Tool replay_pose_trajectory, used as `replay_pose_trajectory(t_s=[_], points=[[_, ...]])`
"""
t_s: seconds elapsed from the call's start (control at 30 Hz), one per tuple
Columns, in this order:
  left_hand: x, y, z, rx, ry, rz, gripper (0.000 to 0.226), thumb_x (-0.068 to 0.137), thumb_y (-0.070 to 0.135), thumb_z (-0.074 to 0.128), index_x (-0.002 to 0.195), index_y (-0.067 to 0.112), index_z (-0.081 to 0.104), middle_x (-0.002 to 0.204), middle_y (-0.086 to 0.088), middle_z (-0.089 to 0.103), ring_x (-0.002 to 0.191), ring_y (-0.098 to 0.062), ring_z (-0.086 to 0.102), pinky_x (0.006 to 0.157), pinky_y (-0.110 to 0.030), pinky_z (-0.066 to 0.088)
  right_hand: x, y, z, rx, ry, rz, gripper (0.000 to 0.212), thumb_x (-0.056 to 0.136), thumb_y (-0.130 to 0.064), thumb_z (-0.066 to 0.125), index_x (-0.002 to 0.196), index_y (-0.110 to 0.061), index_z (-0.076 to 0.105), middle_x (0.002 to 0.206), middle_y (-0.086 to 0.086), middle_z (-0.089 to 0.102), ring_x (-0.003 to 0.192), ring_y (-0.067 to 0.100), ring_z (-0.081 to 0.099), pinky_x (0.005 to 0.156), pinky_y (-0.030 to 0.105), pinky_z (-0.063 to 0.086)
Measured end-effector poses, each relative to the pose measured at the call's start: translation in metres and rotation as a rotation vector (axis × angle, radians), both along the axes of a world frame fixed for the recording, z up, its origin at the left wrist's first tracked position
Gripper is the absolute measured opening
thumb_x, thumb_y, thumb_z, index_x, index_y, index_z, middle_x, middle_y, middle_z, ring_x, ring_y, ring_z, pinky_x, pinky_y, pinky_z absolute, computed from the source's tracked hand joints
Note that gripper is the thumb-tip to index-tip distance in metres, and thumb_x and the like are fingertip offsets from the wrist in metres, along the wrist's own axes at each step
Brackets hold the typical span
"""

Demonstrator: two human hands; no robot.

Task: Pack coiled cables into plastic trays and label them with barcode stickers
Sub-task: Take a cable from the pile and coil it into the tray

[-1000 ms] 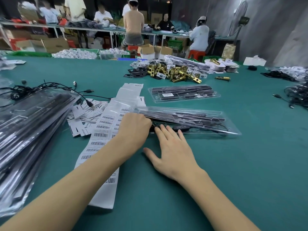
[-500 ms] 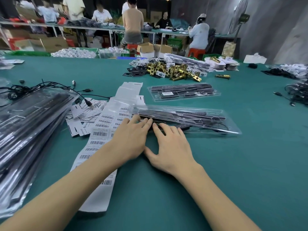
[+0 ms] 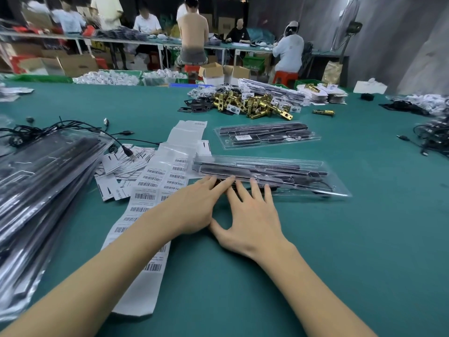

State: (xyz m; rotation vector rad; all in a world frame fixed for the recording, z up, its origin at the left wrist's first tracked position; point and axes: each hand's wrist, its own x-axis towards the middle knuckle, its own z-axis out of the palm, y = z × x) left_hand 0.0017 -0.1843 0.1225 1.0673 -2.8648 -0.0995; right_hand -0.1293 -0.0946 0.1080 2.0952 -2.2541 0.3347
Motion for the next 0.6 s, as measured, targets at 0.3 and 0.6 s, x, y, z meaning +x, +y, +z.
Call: replay_pose_trajectory(t_s=[0.3, 0.6], points=[[-0.001, 0.001, -0.006, -0.063, 0.030, 0.035, 0.061, 0.105, 0.028, 0.031, 0.160, 0.022, 0.006, 0.165, -0.001, 0.016, 0.148, -0.020, 0.025, 0.117, -0.033, 0.026, -0.011, 0.009, 0.004, -0.067, -0.108, 0.029, 0.089, 0.091, -0.060, 0.043, 0.160, -0.012, 0.014, 0.168, 0.004, 0.010, 0.155, 0.022, 0.002, 0.126, 0.034, 0.003], [-0.011, 0.009, -0.009, -0.105, 0.068, 0.041, 0.062, 0.106, 0.044, 0.024, 0.158, 0.011, 0.016, 0.166, -0.003, 0.015, 0.152, -0.017, 0.014, 0.121, -0.027, 0.006, -0.025, 0.020, 0.002, 0.043, 0.047, -0.130, 0.083, 0.097, -0.067, 0.020, 0.161, -0.017, 0.006, 0.169, -0.001, 0.002, 0.155, 0.015, -0.001, 0.124, 0.040, 0.010]])
